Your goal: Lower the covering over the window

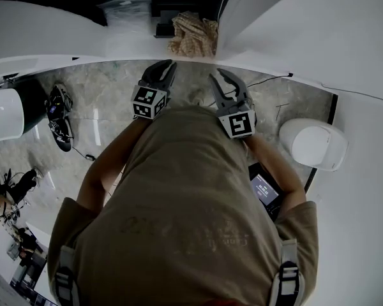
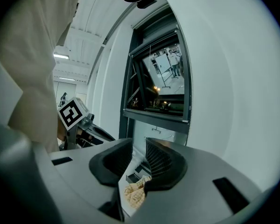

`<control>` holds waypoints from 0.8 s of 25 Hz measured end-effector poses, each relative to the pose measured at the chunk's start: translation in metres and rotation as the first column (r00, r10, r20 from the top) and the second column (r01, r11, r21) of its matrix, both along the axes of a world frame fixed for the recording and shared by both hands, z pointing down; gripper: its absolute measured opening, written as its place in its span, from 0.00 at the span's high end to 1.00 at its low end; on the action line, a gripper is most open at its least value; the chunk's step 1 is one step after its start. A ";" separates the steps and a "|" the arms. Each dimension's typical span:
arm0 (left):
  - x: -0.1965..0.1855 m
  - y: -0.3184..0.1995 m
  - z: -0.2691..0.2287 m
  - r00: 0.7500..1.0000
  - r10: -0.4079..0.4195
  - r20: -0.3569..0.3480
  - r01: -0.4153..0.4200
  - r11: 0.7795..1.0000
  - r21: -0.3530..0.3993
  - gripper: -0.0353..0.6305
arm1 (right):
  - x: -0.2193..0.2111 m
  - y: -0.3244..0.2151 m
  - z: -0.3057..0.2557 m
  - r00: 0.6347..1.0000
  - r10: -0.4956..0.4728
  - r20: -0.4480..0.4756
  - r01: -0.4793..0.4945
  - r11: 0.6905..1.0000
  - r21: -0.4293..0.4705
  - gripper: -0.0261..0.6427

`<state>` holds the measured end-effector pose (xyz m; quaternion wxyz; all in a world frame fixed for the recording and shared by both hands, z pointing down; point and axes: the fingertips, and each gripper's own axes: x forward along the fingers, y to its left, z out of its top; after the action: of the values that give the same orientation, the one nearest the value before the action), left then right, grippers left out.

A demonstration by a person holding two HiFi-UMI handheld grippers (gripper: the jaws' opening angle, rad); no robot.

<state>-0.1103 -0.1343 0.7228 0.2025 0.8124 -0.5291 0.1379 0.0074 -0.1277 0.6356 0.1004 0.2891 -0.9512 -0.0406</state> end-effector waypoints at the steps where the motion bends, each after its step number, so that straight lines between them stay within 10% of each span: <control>1: 0.000 0.000 0.001 1.000 0.000 0.000 0.000 1.000 -0.001 0.85 | 0.000 0.000 0.001 1.000 -0.001 -0.002 0.001 1.000 0.000 0.83; 20: 0.022 0.008 0.005 0.997 0.066 0.041 -0.064 0.997 -0.031 0.85 | 0.020 0.002 0.013 0.998 0.062 0.014 -0.061 0.995 -0.084 0.84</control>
<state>-0.0881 -0.1264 0.7279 0.1988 0.8230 -0.5044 0.1694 0.0272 -0.1254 0.6482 0.1059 0.3141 -0.9435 0.0049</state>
